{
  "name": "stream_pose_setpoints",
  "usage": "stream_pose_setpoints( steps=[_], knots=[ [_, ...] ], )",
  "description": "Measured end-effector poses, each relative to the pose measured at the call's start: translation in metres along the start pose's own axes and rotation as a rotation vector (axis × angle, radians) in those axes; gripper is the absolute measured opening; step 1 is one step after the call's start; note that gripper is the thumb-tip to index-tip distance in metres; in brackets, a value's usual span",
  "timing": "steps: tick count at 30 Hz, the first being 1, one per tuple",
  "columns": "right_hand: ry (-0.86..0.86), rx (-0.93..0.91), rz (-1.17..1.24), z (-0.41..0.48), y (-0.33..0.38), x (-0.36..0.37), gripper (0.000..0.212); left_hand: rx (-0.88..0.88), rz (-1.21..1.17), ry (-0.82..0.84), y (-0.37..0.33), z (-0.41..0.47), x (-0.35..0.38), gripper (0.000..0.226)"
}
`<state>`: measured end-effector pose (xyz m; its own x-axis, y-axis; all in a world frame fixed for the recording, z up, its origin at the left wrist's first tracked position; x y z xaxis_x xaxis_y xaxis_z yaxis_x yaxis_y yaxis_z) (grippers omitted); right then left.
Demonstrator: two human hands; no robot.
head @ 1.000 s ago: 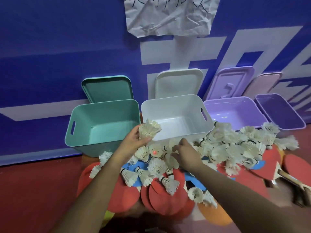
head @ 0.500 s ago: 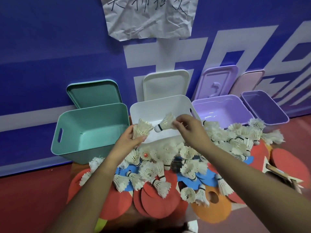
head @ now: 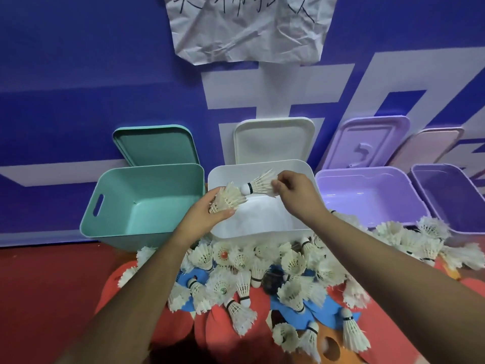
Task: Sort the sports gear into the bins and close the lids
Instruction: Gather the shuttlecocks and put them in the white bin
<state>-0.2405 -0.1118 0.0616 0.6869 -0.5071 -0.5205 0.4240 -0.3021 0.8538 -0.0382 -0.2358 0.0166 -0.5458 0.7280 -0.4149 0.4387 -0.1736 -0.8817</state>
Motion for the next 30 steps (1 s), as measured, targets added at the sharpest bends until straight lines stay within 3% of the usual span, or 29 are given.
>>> stream_pose_setpoints(
  steps=[2,7,11,15,17,19,24,30],
  knots=[
    [-0.013,0.033,0.03,0.013,-0.013,0.003,0.025,-0.012,0.028,0.034,0.006,0.017,0.003,0.061],
    [0.286,0.097,0.029,0.03,-0.042,0.038,0.024,-0.021,0.335,0.082,0.012,0.056,0.021,0.065],
    [0.254,0.217,0.031,0.047,-0.073,0.061,0.004,-0.103,0.595,0.124,0.028,0.077,0.032,0.048],
    [0.339,0.292,-0.074,0.054,-0.101,0.083,0.007,-0.164,0.722,0.23,0.053,0.093,0.047,0.054],
    [0.384,0.306,-0.16,0.052,-0.109,0.085,0.025,-0.162,0.694,0.235,0.057,0.095,0.051,0.065],
    [0.357,0.274,-0.199,0.045,-0.107,0.077,0.036,-0.148,0.592,0.173,0.052,0.092,0.05,0.061],
    [0.191,0.062,-0.017,-0.011,-0.074,0.042,0.023,-0.039,0.364,-0.098,0.027,0.027,0.041,0.015],
    [0.19,0.064,0.028,-0.088,-0.082,0.031,0.009,-0.001,0.384,-0.109,0.05,-0.054,0.058,0.011]
  ],
)
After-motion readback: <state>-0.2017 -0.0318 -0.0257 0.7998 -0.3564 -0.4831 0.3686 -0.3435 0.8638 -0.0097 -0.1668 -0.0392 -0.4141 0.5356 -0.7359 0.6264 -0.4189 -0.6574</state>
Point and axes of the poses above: each hand's wrist, its own z-axis towards the middle knuckle, its own x-axis out of the palm, y = z × x, the point moved 3 cm from there along z, towards the middle knuckle, and after that the axes turned 7 degrees about z, right-handed, at the moved point
